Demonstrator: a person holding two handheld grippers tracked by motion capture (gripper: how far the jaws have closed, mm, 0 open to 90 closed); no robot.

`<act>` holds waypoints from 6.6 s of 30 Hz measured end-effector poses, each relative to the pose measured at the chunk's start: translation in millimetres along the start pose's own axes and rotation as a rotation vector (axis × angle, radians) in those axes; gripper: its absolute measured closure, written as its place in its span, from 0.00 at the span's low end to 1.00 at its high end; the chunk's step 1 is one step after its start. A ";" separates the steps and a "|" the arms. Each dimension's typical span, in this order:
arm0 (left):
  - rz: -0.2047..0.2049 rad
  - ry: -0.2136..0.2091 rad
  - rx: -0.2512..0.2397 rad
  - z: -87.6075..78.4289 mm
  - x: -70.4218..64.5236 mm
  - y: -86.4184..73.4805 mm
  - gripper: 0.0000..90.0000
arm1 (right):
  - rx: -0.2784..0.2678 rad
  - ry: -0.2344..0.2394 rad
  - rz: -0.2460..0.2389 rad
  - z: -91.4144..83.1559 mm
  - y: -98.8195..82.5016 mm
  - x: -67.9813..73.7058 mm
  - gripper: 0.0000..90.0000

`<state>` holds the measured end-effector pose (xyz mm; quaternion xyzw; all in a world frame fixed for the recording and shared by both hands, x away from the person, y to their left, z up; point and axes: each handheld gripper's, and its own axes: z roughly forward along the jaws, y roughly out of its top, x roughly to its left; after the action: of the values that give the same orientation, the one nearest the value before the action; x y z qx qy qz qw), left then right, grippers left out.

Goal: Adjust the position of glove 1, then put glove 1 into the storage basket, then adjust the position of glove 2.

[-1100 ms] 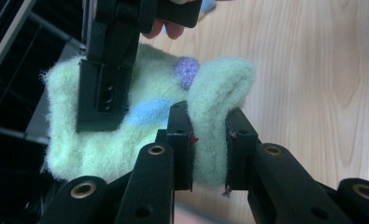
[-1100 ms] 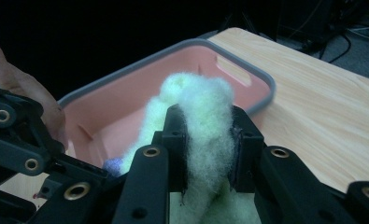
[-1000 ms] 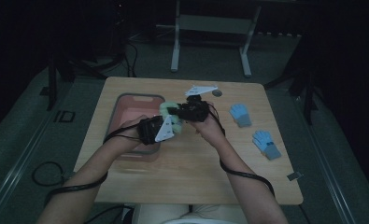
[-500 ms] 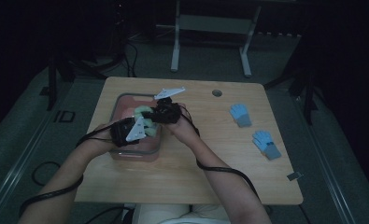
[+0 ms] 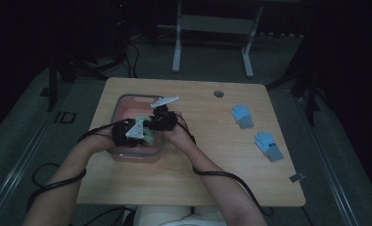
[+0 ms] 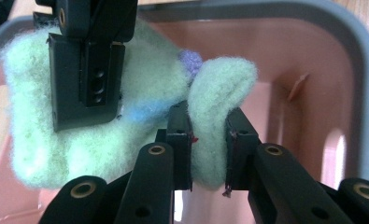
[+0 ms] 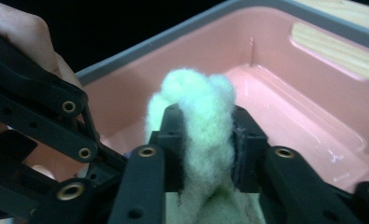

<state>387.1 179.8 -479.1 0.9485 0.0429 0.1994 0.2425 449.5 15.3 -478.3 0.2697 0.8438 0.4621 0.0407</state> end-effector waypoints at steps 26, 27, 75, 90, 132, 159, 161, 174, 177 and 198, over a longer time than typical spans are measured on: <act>-0.232 -0.009 0.075 -5.2 14.1 13.5 0.36 | -0.150 -0.027 0.041 -82.4 -20.5 -25.4 0.24; -0.253 -0.004 0.072 -9.2 14.8 14.1 0.30 | -0.151 -0.017 0.040 -86.6 -22.1 -25.0 0.22; -0.487 0.056 -0.345 28.9 -82.8 132.3 0.02 | -0.192 -0.177 0.010 -198.8 -121.2 -45.4 0.18; -0.383 0.039 -0.355 77.6 -130.5 127.3 0.02 | -0.175 -0.245 0.009 -222.5 -159.6 -52.1 0.26; -0.397 0.044 -0.390 80.9 -141.1 111.7 0.02 | -0.096 -0.568 0.123 -253.5 -151.3 -183.5 0.65; -0.397 0.032 -0.413 80.6 -141.7 106.6 0.02 | 0.127 -0.615 0.307 -189.5 -162.5 -245.6 0.93; -0.401 0.035 -0.408 81.3 -141.0 105.5 0.02 | 0.139 -0.644 0.309 -186.7 -160.1 -242.4 0.96; -0.401 0.038 -0.404 78.5 -141.3 99.0 0.02 | 0.020 -0.680 0.359 -199.3 -124.9 -150.3 0.98; -0.404 0.043 -0.389 80.1 -141.1 96.7 0.02 | -0.003 -0.678 0.341 -201.4 -119.6 -119.7 0.98; -0.425 0.087 -0.386 81.6 -141.1 96.8 0.02 | -0.053 -0.649 0.367 -189.5 -139.2 -8.7 0.98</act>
<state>288.9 33.4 -548.8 0.8450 0.2121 0.1891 0.4530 338.6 -192.1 -483.5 0.5479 0.7123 0.3740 0.2295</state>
